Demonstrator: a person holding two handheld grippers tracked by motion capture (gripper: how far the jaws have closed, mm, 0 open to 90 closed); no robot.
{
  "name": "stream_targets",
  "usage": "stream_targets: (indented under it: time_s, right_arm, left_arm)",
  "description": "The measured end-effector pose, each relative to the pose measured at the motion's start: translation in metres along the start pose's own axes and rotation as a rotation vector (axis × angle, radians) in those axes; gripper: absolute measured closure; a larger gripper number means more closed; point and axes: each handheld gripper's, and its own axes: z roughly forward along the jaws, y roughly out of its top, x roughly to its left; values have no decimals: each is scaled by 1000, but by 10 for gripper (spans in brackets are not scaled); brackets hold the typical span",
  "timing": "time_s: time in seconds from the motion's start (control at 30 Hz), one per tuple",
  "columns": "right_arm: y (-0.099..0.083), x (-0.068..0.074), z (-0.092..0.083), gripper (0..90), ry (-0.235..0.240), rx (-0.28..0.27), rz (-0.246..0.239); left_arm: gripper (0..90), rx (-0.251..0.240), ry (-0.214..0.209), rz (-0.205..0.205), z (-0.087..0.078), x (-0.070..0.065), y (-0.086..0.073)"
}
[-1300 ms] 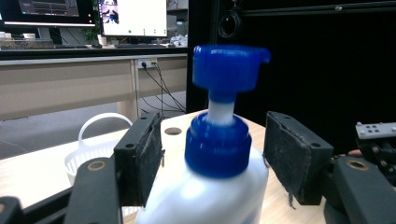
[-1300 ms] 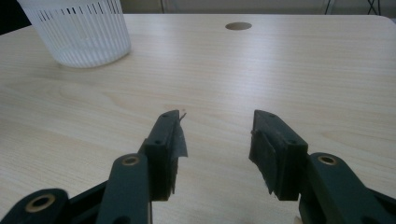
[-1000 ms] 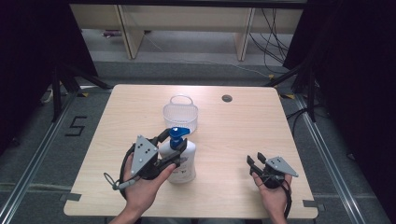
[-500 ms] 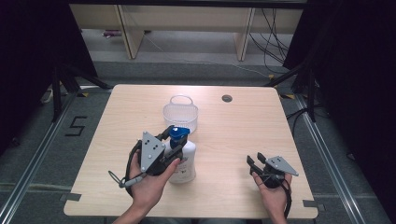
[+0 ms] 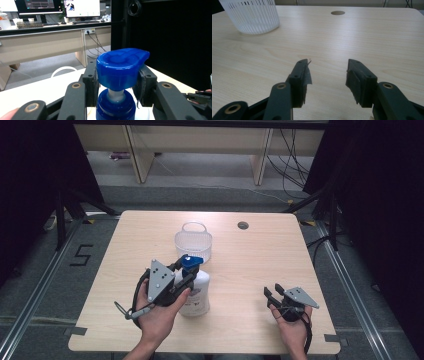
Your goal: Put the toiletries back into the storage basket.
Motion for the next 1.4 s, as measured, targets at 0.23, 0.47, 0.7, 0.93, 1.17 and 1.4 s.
stream_targets:
  time_s: [0.23,0.47,0.7,0.93,1.17,1.4]
  right_arm:
    - [1,1,-3,525,12,22,38]
    - [0,-1,0,527,5,-9,1]
    - [0,1,-2,528,6,-6,18]
    - [0,0,-2,528,2,-4,5]
    - [0,0,-2,528,-6,-2,-2]
    - [0,0,-3,528,3,-8,0]
  left_arm:
    - [597,1,-16,-4,3,6,2]
    - [597,-32,-10,1,3,9,13]
    - [598,-62,8,4,3,18,29]
    - [598,-85,25,0,7,28,42]
    - [598,-96,31,-3,12,35,50]
    - [598,-98,48,-36,16,39,60]
